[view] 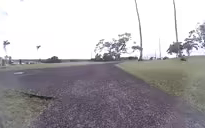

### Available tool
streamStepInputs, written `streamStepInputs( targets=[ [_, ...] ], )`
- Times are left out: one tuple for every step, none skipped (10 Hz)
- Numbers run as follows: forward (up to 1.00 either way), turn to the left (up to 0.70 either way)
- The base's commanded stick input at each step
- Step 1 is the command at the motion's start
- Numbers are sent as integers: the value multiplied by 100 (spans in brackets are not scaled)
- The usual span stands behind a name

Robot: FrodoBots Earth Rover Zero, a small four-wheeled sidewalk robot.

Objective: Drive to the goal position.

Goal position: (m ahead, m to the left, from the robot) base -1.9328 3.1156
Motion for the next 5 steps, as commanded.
streamStepInputs(
  targets=[
    [0,-70],
    [0,-70],
    [0,-70],
    [0,-70],
    [0,-70]
  ],
)
